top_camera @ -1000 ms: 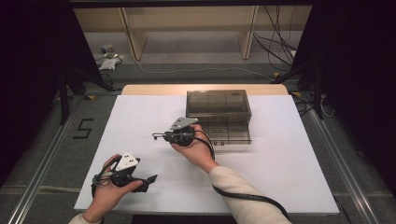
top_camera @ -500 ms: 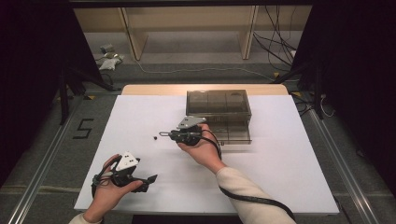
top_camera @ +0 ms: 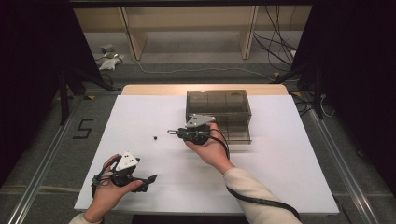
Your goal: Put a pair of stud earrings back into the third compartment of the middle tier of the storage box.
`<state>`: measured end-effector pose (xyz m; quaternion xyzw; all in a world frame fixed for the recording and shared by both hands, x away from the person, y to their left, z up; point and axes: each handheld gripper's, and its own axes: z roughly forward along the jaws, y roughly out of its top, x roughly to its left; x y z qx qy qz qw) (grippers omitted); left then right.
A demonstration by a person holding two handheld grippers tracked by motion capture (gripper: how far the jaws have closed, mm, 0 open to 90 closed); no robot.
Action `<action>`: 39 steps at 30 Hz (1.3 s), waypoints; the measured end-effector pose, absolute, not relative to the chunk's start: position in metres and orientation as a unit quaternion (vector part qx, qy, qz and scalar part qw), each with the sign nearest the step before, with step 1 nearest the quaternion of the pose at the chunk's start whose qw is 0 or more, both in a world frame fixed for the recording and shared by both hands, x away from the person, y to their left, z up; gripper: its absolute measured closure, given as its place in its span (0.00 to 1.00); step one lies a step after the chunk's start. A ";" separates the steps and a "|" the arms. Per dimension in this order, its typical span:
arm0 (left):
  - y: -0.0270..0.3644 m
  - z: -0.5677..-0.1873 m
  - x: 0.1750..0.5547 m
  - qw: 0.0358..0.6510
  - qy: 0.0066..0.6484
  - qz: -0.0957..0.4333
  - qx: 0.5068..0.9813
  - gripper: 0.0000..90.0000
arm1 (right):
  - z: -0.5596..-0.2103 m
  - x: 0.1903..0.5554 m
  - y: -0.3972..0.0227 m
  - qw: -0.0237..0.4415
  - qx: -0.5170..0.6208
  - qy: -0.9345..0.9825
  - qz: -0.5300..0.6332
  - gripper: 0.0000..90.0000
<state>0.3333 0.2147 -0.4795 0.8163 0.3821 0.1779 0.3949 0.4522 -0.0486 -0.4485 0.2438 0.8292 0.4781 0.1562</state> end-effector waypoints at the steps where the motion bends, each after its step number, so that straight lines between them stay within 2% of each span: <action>1: 0.215 -0.479 0.333 0.394 0.381 0.178 0.817 0.10 | -0.448 0.452 -0.050 0.157 0.245 0.829 0.477 0.90; 39: 0.215 -0.481 0.335 0.394 0.385 0.176 0.816 0.10 | -0.447 0.447 -0.095 0.179 0.272 0.818 0.474 0.90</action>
